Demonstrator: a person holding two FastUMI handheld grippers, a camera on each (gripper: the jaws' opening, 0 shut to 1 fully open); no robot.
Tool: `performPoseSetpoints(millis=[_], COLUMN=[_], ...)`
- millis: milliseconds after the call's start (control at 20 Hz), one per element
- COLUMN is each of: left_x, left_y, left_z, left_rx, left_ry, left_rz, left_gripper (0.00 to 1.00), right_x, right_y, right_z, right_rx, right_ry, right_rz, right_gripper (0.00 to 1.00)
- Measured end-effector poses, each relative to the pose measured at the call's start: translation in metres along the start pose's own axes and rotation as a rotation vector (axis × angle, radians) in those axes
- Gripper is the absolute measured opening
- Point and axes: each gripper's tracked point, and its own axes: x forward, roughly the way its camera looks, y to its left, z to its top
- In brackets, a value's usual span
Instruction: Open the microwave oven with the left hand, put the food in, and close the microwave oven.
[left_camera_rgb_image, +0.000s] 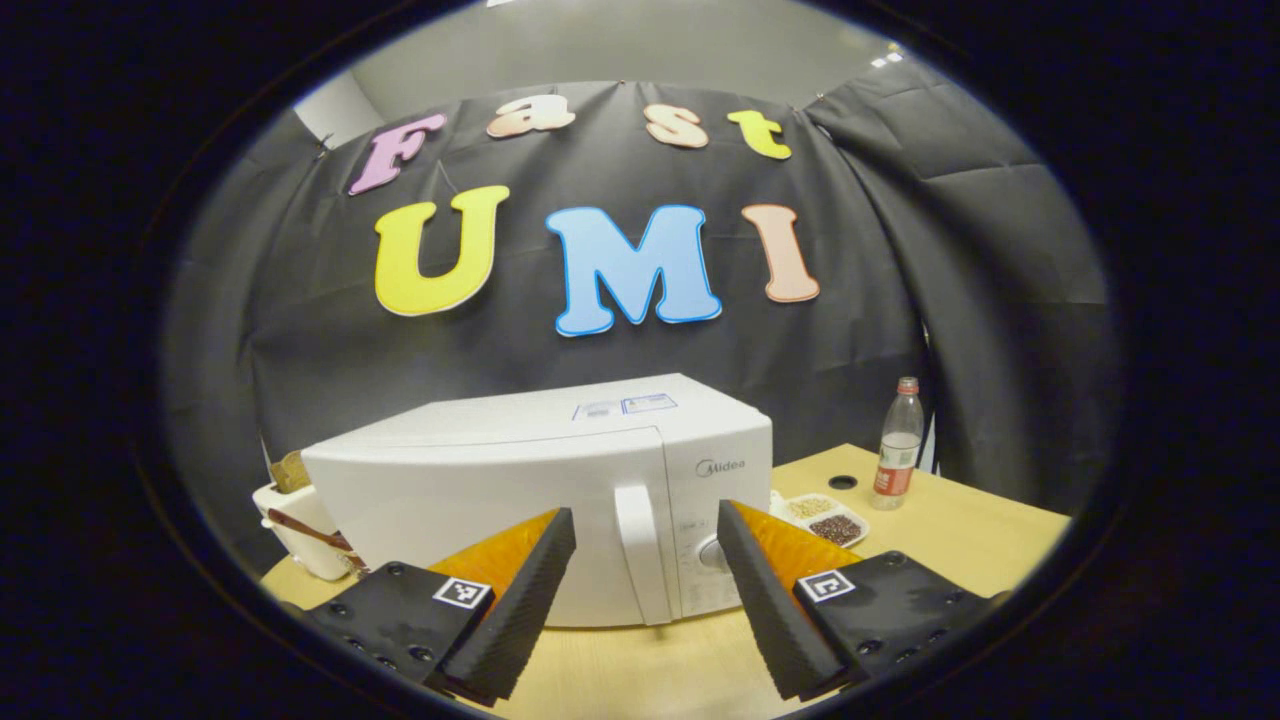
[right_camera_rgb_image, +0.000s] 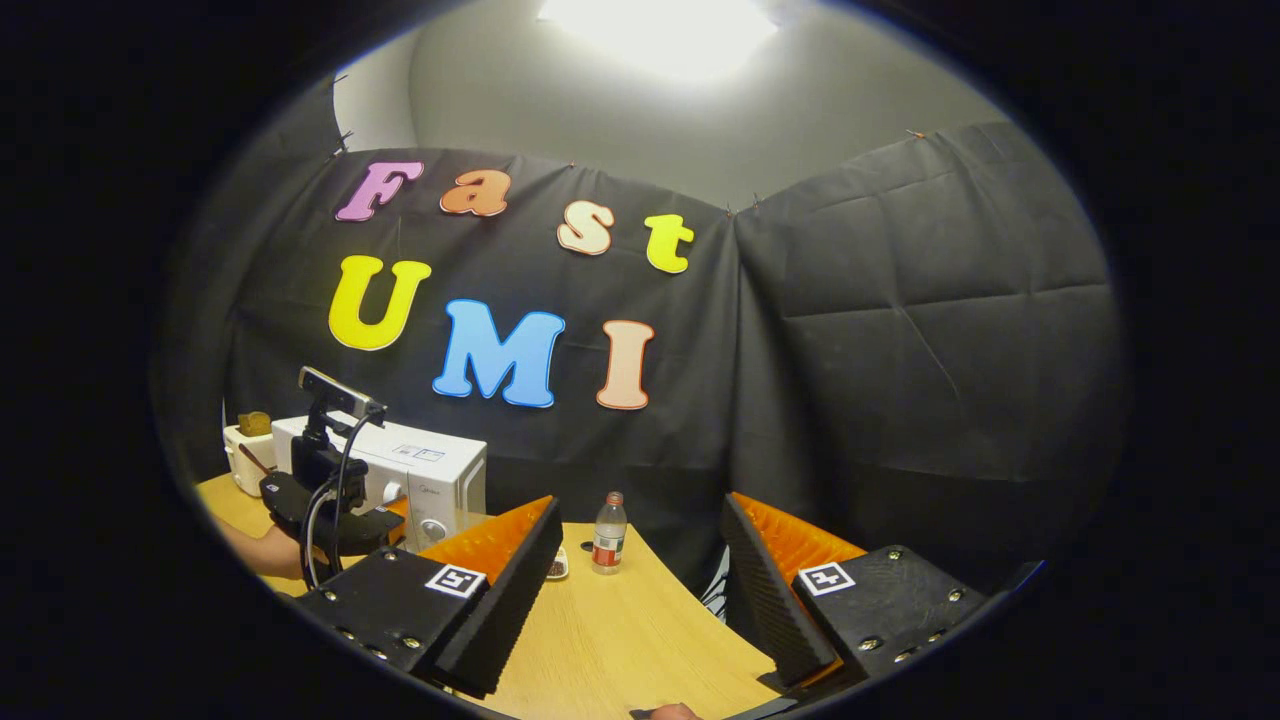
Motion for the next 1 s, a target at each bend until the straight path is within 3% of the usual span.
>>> performPoseSetpoints(millis=[300,600,1000], left_x=[0.029,0.041,0.039], left_y=[-0.004,0.005,0.003], left_z=[-0.024,-0.029,-0.031], left_rx=[-0.05,-0.044,-0.053], left_ry=[0.078,0.112,0.146], left_rz=[0.018,0.065,0.028], left_gripper=[0.92,0.39,0.17], right_x=[0.002,0.006,0.01], right_y=[-0.01,-0.015,-0.009], right_z=[-0.006,-0.008,-0.012], right_rx=[-0.007,-0.013,-0.004], right_ry=[0.035,0.038,0.034], right_rz=[0.0,0.007,0.045], right_gripper=[0.98,0.98,0.98])
